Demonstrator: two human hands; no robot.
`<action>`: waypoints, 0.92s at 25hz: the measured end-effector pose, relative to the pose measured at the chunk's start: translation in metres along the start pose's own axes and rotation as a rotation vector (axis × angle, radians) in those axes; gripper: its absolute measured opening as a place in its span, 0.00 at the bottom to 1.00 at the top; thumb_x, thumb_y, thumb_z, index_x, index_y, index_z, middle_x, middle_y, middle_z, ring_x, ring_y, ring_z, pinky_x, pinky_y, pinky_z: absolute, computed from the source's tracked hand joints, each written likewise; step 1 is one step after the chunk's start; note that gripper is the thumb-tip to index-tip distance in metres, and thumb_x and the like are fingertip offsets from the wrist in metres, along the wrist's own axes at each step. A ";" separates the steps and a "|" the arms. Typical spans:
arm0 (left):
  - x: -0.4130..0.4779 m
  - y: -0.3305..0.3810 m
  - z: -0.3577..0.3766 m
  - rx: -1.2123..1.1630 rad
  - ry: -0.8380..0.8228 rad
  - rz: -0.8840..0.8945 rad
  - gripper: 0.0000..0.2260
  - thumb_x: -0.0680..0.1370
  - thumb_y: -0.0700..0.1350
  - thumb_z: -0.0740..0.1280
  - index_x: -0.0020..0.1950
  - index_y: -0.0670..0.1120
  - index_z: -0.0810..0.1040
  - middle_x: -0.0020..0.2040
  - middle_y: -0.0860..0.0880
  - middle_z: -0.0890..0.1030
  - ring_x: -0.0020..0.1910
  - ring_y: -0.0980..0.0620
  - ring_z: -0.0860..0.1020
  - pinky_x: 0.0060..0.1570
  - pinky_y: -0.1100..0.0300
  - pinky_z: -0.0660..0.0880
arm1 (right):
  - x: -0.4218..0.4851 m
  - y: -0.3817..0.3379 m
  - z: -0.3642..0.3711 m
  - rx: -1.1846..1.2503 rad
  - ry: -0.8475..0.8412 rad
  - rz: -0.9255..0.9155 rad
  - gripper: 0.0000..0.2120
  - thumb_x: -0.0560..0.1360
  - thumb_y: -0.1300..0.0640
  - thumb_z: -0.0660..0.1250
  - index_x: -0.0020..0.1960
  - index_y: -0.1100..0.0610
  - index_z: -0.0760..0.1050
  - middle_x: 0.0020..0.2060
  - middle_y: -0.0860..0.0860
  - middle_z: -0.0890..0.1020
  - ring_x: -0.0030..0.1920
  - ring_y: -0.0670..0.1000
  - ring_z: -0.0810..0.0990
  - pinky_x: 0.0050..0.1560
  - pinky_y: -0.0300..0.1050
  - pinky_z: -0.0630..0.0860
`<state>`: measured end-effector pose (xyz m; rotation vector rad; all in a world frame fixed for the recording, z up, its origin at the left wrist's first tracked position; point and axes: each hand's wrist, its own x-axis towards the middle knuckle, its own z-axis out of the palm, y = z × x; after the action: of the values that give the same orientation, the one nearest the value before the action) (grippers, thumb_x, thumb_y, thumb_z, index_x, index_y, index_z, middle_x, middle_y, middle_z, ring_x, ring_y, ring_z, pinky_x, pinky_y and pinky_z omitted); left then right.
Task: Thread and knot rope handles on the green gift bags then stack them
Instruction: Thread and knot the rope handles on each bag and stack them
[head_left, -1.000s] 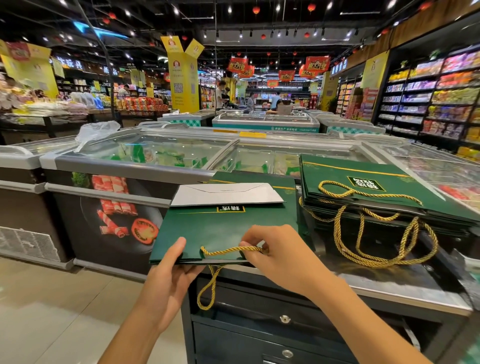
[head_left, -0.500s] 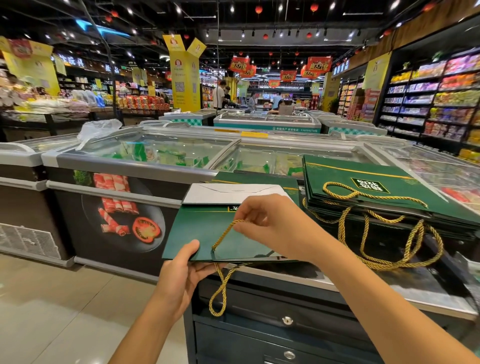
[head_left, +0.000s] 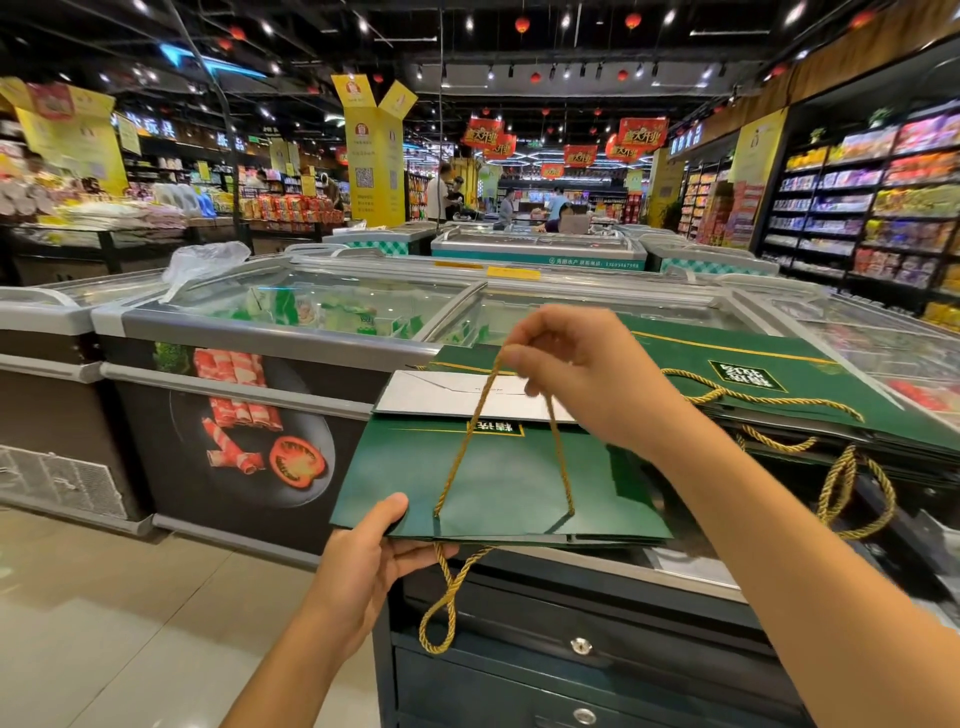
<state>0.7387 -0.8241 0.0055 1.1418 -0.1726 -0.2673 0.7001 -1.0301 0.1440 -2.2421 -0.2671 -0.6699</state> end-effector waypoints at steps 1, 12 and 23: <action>0.000 0.000 0.000 0.002 0.005 -0.004 0.10 0.84 0.38 0.58 0.55 0.41 0.79 0.48 0.38 0.86 0.45 0.38 0.85 0.51 0.39 0.81 | 0.004 -0.003 -0.005 -0.005 0.019 -0.016 0.01 0.79 0.58 0.71 0.48 0.54 0.81 0.39 0.50 0.84 0.38 0.48 0.84 0.45 0.46 0.83; -0.002 0.003 0.005 0.000 0.042 0.011 0.09 0.83 0.37 0.58 0.56 0.39 0.77 0.45 0.38 0.86 0.41 0.38 0.85 0.42 0.44 0.84 | 0.006 -0.007 -0.010 -0.008 0.103 -0.192 0.02 0.77 0.60 0.73 0.49 0.55 0.84 0.41 0.48 0.85 0.42 0.47 0.83 0.46 0.42 0.80; -0.007 0.005 0.006 -0.038 0.050 0.049 0.09 0.83 0.41 0.59 0.57 0.41 0.79 0.48 0.37 0.85 0.43 0.37 0.85 0.45 0.43 0.83 | -0.010 0.015 0.003 -0.222 -0.070 -0.045 0.09 0.79 0.51 0.70 0.57 0.52 0.82 0.45 0.44 0.84 0.45 0.45 0.82 0.48 0.43 0.78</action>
<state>0.7312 -0.8256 0.0125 1.1039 -0.1508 -0.1975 0.6987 -1.0376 0.1279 -2.4809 -0.2906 -0.6736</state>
